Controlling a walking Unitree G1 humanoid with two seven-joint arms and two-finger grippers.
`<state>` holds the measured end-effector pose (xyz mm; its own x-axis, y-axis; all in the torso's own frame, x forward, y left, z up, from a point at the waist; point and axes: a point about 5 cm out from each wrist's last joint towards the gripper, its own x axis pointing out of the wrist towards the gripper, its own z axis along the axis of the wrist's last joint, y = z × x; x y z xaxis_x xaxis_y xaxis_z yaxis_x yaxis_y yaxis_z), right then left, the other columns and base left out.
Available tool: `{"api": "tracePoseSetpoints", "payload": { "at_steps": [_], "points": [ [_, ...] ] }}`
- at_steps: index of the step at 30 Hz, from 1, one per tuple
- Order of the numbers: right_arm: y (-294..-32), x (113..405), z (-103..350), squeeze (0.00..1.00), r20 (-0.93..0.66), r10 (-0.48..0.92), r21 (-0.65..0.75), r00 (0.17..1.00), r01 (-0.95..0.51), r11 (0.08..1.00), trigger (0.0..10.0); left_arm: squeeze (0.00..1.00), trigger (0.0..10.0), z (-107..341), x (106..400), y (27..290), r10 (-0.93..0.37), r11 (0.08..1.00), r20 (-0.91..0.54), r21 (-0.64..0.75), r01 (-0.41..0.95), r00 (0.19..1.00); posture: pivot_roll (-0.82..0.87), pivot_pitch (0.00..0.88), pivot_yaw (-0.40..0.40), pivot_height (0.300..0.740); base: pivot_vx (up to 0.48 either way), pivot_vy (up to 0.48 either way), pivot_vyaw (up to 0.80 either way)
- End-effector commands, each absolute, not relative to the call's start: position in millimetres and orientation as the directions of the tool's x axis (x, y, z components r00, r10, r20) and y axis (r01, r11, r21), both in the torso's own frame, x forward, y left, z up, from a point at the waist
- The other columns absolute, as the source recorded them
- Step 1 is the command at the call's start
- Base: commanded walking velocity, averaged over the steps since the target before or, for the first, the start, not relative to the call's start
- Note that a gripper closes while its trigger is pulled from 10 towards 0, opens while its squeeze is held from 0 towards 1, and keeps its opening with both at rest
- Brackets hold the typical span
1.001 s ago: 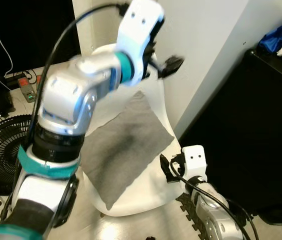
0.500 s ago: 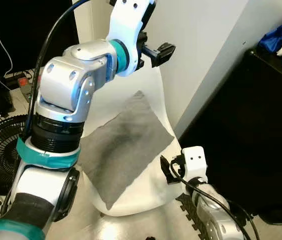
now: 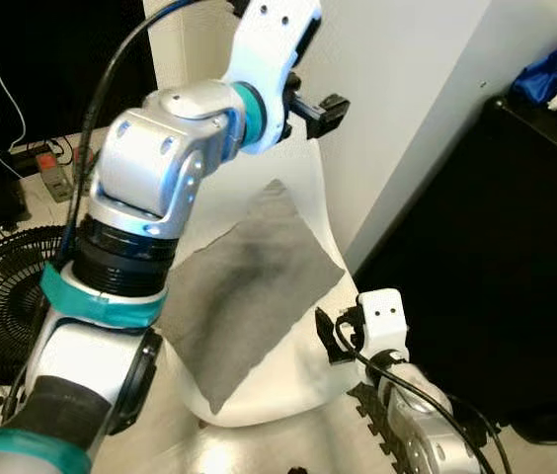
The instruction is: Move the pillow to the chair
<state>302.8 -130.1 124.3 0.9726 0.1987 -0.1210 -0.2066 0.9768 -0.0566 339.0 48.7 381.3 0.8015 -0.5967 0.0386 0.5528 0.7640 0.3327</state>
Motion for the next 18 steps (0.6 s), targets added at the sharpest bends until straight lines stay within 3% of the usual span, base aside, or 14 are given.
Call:
{"api": "tracePoseSetpoints", "payload": {
  "at_steps": [1, 3, 9, 13, 16, 18],
  "points": [
    [-132, 297, 114, 0.00, -0.158, 0.185, -0.054, 0.970, -0.196, 0.979, 10.0, 0.00, 10.0, 358, 344, 52, -0.578, 0.763, -0.020, 0.340, 0.549, 0.816, -0.09, 0.279, 0.006, 0.740, 0.000, 0.000, 0.00],
    [-131, 296, 113, 0.00, -0.158, 0.187, -0.056, 0.970, -0.197, 0.979, 10.0, 0.00, 10.0, 329, 349, 68, -0.521, 0.808, -0.033, 0.303, 0.505, 0.853, -0.09, 0.278, 0.014, 0.740, 0.000, 0.000, 0.00],
    [-134, 291, 107, 0.00, -0.164, 0.165, -0.047, 0.973, -0.175, 0.983, 10.0, 0.00, 10.0, 285, 322, 77, -0.440, 0.861, 0.036, 0.301, 0.410, 0.897, -0.08, 0.242, 0.031, 0.740, 0.000, 0.000, 0.00],
    [-134, 289, 104, 0.00, -0.171, 0.158, -0.044, 0.972, -0.168, 0.985, 10.0, 0.00, 10.0, 270, 319, 85, -0.412, 0.881, 0.020, 0.264, 0.392, 0.911, -0.08, 0.211, 0.030, 0.740, 0.000, 0.000, 0.00],
    [-134, 288, 94, 0.00, -0.185, 0.138, -0.031, 0.973, -0.146, 0.989, 10.0, 0.00, 10.0, 213, 325, 128, -0.231, 0.961, -0.068, 0.138, 0.239, 0.971, -0.07, 0.165, 0.048, 0.740, 0.000, 0.000, 0.00],
    [-134, 288, 92, 0.00, -0.187, 0.135, -0.027, 0.973, -0.142, 0.989, 10.0, 0.00, 10.0, 199, 324, 136, -0.190, 0.970, -0.095, 0.133, 0.202, 0.977, -0.07, 0.165, 0.048, 0.740, 0.000, 0.000, 0.00]
  ]
}}
